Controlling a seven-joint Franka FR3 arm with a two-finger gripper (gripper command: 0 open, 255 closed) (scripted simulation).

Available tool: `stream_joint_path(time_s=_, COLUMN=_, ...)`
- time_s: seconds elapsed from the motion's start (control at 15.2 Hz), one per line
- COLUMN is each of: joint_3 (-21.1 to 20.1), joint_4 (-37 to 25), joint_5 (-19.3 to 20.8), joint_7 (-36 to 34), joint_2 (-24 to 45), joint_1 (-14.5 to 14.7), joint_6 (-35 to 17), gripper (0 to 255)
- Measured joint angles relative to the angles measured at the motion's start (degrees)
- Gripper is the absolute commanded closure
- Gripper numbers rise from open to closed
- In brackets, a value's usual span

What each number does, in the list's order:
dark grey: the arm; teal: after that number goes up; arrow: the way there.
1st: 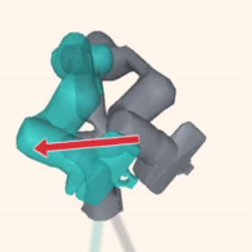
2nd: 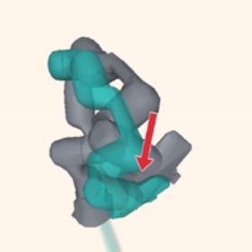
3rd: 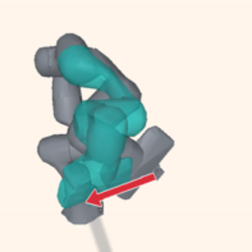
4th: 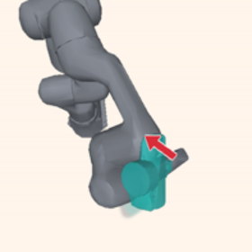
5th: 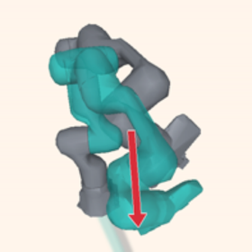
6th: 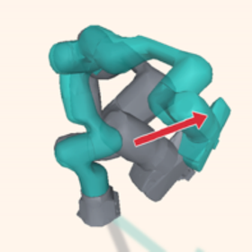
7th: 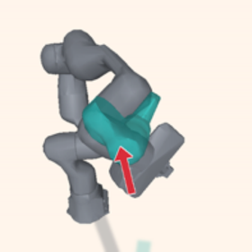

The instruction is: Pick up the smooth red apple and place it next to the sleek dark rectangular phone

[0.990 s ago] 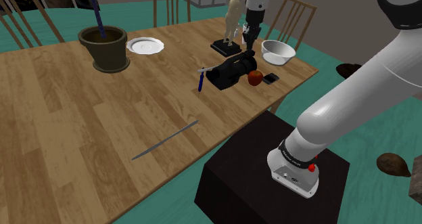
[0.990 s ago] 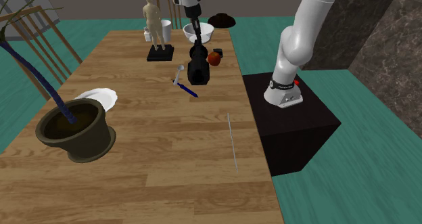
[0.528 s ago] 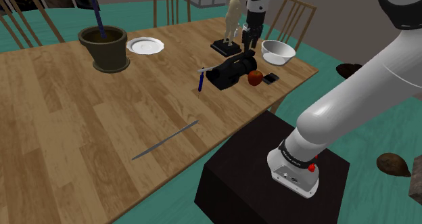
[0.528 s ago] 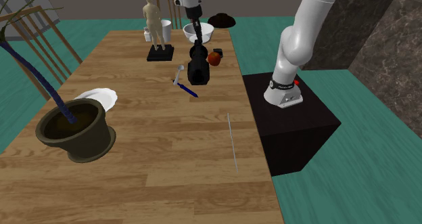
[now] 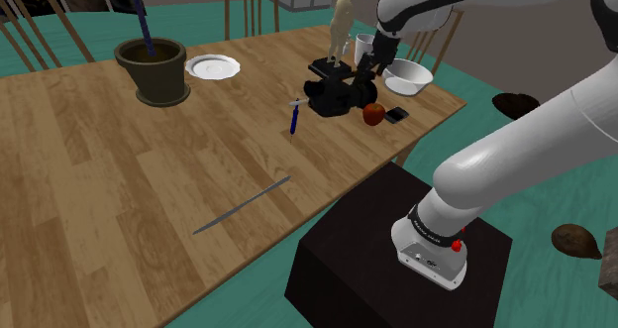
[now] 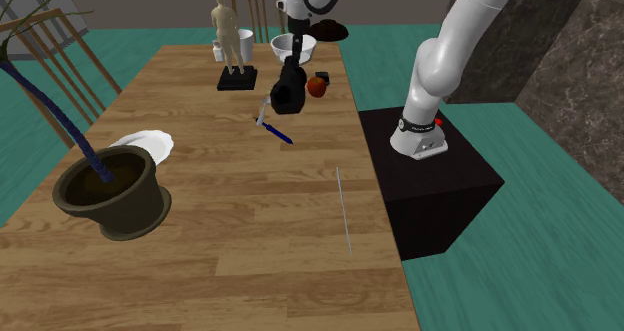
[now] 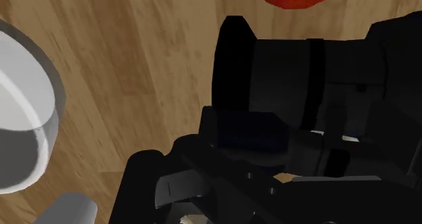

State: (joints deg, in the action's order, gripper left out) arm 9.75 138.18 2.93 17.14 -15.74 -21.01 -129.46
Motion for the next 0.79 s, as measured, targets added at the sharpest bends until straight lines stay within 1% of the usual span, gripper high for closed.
stream_joint_path(time_s=0.07, joint_3=0.06, joint_4=1.44, joint_5=-0.23, joint_7=-0.32, joint_2=0.65, joint_1=-0.05, joint_6=-7.32, gripper=0)
stream_joint_path(time_s=0.13, joint_3=-0.29, joint_4=1.74, joint_5=-0.47, joint_7=-0.98, joint_2=1.71, joint_1=0.2, joint_6=-11.94, gripper=0)
stream_joint_path(time_s=0.26, joint_3=-0.31, joint_4=1.73, joint_5=-0.47, joint_7=-0.99, joint_2=1.72, joint_1=0.2, joint_6=-12.2, gripper=0)
stream_joint_path(time_s=0.33, joint_3=-0.25, joint_4=1.74, joint_5=-0.52, joint_7=-0.9, joint_2=1.76, joint_1=0.18, joint_6=-10.94, gripper=0)
stream_joint_path(time_s=0.46, joint_3=0.07, joint_4=1.82, joint_5=-0.63, joint_7=-0.4, joint_2=1.94, joint_1=0.01, joint_6=-6.83, gripper=0)
stream_joint_path(time_s=0.79, joint_3=0.25, joint_4=1.91, joint_5=-0.77, joint_7=-0.24, joint_2=2.93, joint_1=-0.15, joint_6=4.98, gripper=0)
